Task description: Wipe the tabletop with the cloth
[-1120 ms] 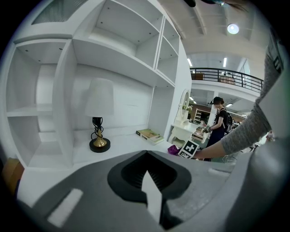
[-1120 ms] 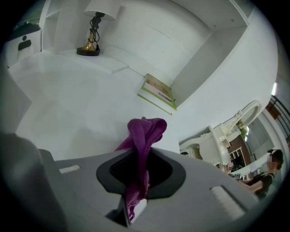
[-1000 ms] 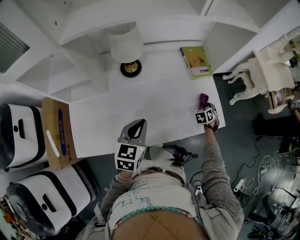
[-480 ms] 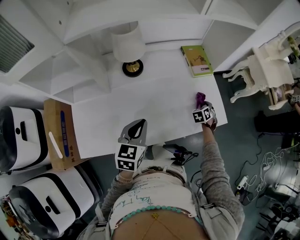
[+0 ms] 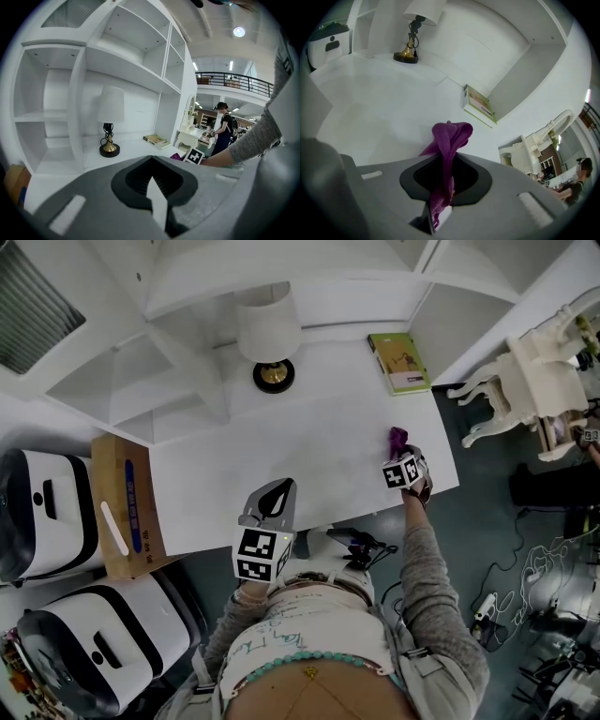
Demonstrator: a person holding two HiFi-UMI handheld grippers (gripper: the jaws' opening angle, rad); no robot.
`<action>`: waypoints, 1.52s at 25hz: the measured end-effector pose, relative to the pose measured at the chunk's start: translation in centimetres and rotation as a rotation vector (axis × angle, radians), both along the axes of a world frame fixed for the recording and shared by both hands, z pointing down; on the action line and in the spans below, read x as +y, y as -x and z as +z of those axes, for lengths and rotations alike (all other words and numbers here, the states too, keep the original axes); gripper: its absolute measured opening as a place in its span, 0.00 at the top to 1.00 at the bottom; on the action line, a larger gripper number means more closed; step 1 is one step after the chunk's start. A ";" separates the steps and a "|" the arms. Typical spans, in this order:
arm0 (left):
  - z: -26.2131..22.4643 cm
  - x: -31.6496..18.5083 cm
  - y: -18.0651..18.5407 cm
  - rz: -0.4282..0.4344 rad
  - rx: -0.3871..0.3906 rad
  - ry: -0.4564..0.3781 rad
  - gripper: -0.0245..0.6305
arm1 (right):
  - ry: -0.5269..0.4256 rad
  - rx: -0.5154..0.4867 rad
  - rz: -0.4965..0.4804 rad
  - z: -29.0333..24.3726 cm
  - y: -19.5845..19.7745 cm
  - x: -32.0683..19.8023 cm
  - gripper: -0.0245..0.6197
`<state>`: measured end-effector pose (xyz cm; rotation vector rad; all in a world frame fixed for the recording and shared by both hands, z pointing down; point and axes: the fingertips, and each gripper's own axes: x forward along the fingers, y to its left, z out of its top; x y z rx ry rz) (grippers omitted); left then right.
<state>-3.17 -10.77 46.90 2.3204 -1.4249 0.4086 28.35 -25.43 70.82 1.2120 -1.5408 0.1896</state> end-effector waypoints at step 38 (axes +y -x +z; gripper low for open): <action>-0.6 3.2 4.2 -0.021 0.030 -0.015 0.96 | 0.006 -0.023 -0.076 -0.1 8.4 3.4 0.85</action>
